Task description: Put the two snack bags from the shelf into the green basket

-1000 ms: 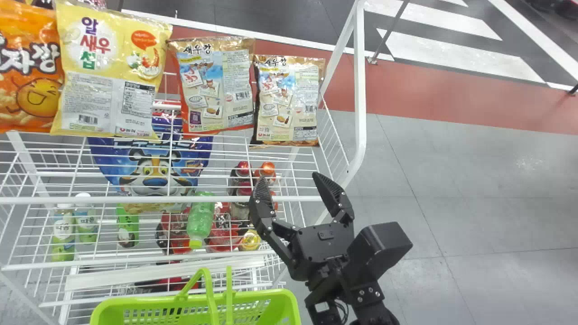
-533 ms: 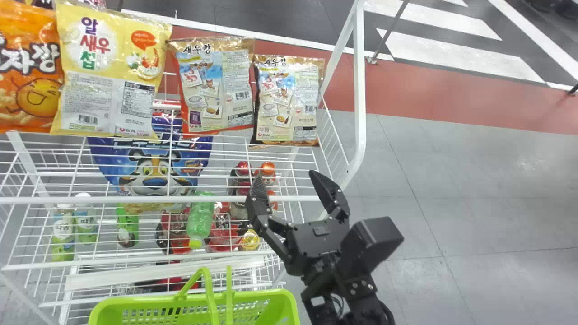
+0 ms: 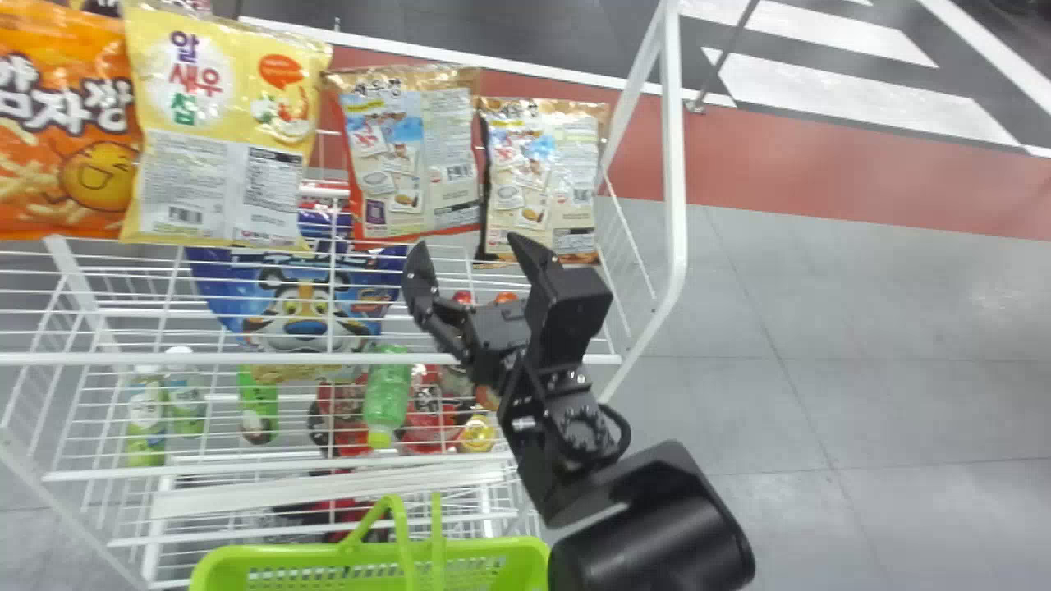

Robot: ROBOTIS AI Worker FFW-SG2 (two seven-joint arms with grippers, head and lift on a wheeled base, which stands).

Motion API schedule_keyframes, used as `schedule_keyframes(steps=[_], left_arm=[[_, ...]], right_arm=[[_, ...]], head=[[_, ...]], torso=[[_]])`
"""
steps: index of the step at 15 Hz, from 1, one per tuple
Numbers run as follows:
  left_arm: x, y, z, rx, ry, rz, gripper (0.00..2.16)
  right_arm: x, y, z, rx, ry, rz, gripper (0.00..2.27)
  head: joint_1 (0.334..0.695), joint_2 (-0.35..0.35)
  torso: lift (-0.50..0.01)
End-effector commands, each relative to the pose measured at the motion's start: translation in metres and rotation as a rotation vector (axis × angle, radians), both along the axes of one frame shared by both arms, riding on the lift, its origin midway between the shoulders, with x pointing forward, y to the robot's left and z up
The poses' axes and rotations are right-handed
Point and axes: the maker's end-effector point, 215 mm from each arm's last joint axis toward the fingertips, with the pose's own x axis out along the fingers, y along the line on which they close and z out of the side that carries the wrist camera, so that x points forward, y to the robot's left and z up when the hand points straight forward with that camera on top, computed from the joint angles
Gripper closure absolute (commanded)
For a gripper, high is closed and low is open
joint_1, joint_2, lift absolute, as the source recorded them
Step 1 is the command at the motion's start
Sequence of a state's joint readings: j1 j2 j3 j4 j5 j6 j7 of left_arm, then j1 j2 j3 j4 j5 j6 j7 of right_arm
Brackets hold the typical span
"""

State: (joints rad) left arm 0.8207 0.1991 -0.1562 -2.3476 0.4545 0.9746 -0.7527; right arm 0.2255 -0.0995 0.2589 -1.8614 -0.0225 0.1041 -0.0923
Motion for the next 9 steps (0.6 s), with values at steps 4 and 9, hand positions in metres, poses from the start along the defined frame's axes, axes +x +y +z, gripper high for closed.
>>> schedule_keyframes(steps=[4, 9], left_arm=[[0.005, 0.007, -0.008, 0.021, 0.004, 0.010, 1.72], [0.009, 0.011, -0.011, 0.023, 0.006, 0.017, 1.72]], right_arm=[[0.063, 0.017, -0.015, -0.015, 0.038, 0.003, 0.10], [0.112, 0.022, -0.015, -0.038, 0.033, 0.001, 0.10]], head=[[0.695, -0.222], [0.695, -0.177]], torso=[[-0.011], [-0.011]])
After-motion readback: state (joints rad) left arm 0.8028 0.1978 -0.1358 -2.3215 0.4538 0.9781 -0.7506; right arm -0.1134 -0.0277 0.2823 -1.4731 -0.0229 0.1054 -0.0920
